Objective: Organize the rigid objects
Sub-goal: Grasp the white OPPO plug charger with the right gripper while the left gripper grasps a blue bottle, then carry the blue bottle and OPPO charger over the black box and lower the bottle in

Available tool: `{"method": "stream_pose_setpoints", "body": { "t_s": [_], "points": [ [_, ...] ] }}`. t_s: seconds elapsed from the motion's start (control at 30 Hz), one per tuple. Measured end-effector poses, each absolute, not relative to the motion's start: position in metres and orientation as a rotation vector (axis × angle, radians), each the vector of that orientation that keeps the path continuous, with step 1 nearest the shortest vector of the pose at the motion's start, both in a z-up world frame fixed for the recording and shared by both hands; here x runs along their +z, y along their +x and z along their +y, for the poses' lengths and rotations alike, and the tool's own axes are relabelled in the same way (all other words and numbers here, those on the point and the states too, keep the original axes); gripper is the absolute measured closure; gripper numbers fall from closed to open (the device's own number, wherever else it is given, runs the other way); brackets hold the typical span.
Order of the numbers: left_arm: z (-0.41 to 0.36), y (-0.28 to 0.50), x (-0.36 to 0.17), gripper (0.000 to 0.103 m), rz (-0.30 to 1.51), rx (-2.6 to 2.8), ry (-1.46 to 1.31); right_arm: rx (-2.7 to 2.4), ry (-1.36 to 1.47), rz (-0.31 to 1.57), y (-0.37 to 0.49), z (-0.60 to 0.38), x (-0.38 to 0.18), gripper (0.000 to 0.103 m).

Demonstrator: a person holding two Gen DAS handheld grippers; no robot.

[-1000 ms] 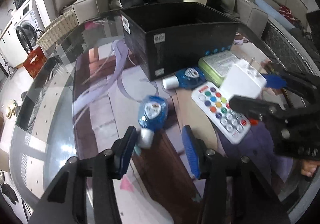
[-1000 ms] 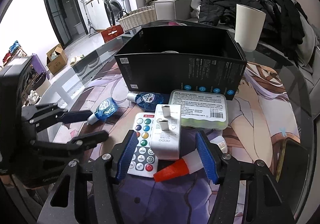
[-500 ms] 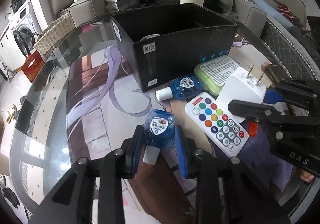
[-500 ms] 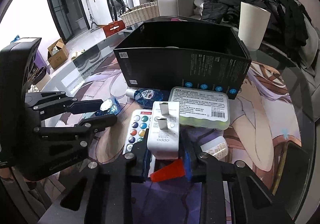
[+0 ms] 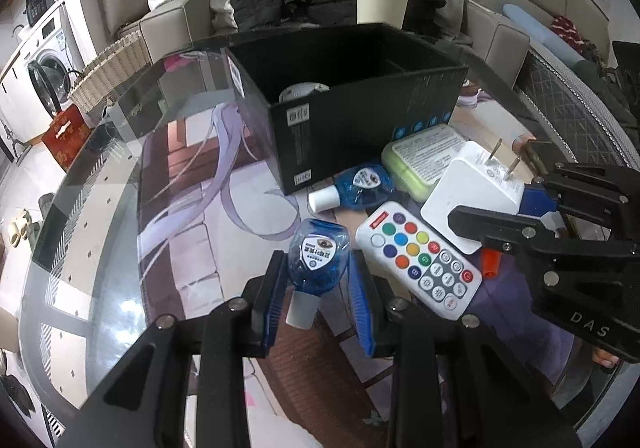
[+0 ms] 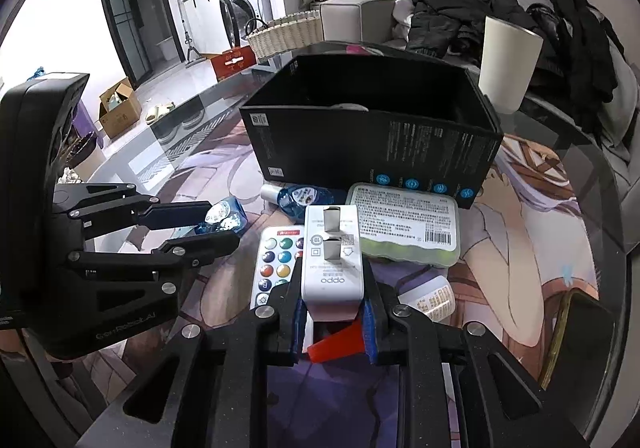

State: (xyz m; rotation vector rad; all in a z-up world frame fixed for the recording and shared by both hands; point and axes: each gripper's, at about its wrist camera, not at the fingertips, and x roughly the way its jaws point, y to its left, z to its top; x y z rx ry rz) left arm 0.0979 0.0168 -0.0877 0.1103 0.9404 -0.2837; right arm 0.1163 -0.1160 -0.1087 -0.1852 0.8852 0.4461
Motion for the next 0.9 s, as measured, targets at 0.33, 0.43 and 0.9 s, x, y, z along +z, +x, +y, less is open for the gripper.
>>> {"method": "stream_pose_setpoints", "body": {
  "t_s": [0.33,0.43,0.9],
  "points": [
    [0.010,0.083,-0.037,0.074,0.711,-0.282,0.114,0.423,-0.168,0.655,0.095,-0.125,-0.060,0.081],
    [0.009,0.073,-0.014,0.074,0.598,-0.272,0.105,0.411,-0.166,0.508,0.079,-0.130,-0.034,0.081],
    [0.015,0.051,0.038,0.074,0.346,-0.247,0.015,0.391,-0.148,0.289,0.046,-0.148,0.012,0.081]
  ]
}}
